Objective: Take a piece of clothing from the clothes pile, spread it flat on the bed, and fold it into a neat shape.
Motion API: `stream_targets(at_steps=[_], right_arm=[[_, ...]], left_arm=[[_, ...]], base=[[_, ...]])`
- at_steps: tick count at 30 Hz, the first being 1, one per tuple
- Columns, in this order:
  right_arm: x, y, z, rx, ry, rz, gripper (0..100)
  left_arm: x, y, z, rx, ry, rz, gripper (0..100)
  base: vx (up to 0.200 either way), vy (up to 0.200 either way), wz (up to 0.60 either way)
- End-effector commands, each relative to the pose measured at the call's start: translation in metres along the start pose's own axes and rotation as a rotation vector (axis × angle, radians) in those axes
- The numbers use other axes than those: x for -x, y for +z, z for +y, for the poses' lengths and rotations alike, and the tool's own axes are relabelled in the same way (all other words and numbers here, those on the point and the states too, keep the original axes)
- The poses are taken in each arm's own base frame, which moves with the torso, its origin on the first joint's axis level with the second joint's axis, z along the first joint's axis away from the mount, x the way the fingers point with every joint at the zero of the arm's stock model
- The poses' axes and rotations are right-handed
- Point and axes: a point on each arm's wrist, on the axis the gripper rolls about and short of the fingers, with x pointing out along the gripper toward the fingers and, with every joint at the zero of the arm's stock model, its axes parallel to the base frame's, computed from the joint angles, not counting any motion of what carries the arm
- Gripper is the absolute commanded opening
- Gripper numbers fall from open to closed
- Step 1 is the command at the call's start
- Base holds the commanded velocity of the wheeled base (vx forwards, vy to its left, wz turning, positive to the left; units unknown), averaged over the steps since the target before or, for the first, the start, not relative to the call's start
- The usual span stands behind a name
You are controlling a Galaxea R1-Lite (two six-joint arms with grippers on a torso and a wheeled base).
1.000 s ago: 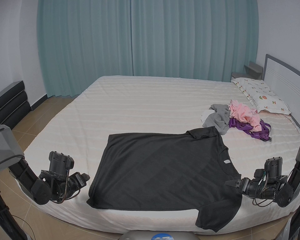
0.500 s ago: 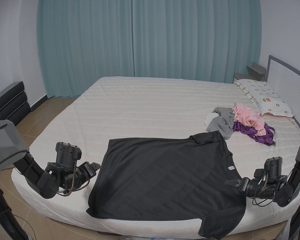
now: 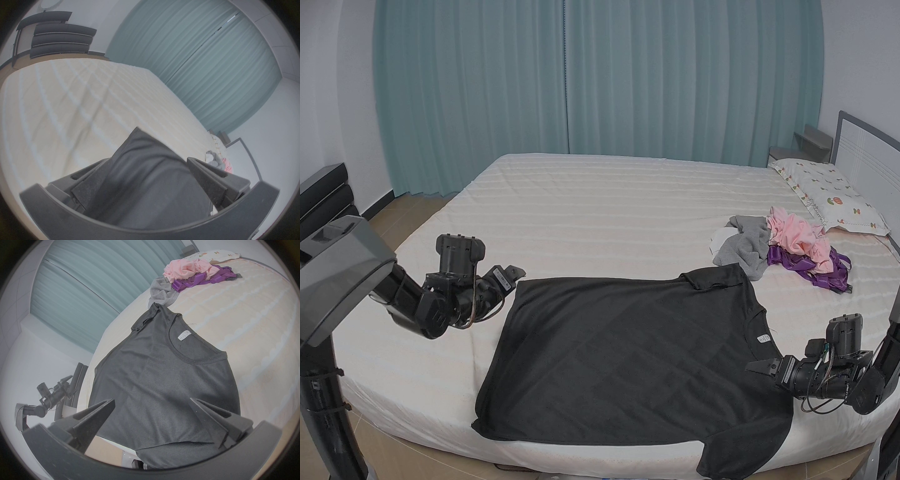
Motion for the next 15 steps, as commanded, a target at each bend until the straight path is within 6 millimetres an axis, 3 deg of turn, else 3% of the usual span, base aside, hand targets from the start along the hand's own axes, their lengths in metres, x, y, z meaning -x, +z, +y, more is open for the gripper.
stream_targets(at_steps=[1, 3, 4, 8, 15], right_arm=[[-0.002, -0.001, 0.0, -0.019, 0.015, 0.018, 100], [-0.003, 0.0, 0.0, -0.018, 0.015, 0.018, 100], [-0.004, 0.0, 0.001, -0.018, 0.017, 0.019, 100], [-0.005, -0.001, 0.001, -0.018, 0.014, 0.024, 100], [-0.006, -0.003, 0.003, -0.012, 0.018, 0.036, 100]], left_arm=[[-0.095, 0.007, 0.022, 0.029, 0.028, 0.005, 100], [-0.097, 0.008, 0.022, 0.03, 0.027, 0.001, 100], [-0.119, 0.01, 0.022, 0.03, 0.024, 0.002, 100], [-0.146, 0.008, 0.022, 0.03, 0.029, 0.015, 100], [-0.164, 0.009, 0.028, 0.034, 0.031, -0.007, 100]], base=[[0.0, 0.0, 0.0], [0.0, 0.0, 0.0], [0.0, 0.0, 0.0], [0.0, 0.0, 0.0], [0.0, 0.0, 0.0]])
